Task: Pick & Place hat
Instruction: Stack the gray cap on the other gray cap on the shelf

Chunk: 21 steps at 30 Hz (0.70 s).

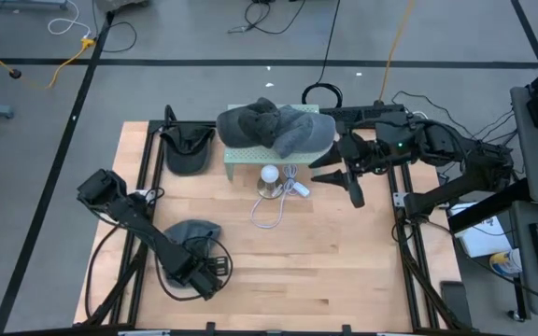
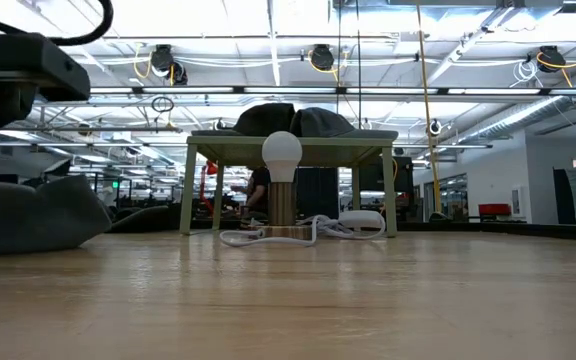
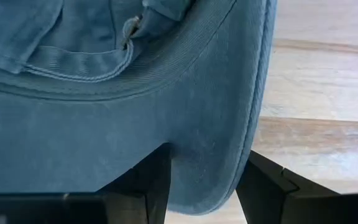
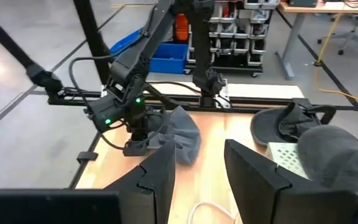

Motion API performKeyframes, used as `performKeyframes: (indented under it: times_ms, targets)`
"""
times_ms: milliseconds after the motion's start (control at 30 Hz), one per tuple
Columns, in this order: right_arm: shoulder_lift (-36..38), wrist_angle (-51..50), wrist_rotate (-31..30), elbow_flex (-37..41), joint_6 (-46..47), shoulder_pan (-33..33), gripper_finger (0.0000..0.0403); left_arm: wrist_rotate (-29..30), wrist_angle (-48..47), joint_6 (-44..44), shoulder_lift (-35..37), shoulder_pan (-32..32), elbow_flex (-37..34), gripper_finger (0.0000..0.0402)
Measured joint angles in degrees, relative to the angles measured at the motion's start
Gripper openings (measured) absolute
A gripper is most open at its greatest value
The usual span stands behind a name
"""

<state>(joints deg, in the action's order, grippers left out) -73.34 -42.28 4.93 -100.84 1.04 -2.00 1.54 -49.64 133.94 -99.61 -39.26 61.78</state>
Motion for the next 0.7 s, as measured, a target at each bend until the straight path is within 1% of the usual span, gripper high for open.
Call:
performKeyframes:
  times_ms: [67, 233, 333, 433, 633, 700]
  targets:
    - [0.01, -0.02, 1.28, 0.0, -0.04, 0.01, 0.013, -0.54, 0.03, 0.02, -0.59, 0.01, 0.01, 0.0163]
    - [0.23, -0.02, 1.35, 0.0, 1.48, 0.0, 0.013, -1.27, 0.32, 0.31, -1.34, -0.12, 0.07, 0.0163]
    - [0.23, -0.04, 1.36, 0.0, 1.49, 0.0, 0.013, -1.31, 0.25, 1.67, -1.34, -0.14, 0.07, 0.0151]
    - [0.24, -0.02, 1.37, 0.0, 1.49, 0.0, 0.013, -1.41, 0.26, 2.1, -1.21, -0.16, 0.07, 0.0118]
    - [0.24, -0.02, 1.37, 0.0, 1.51, 0.0, 0.013, -1.82, 0.23, 1.07, -0.94, -0.28, 0.22, 0.0033]
    - [0.24, -0.02, 1.37, 0.0, 1.44, 0.0, 0.013, -2.01, 0.22, 0.15, -0.58, -0.41, 0.2, 0.0013]
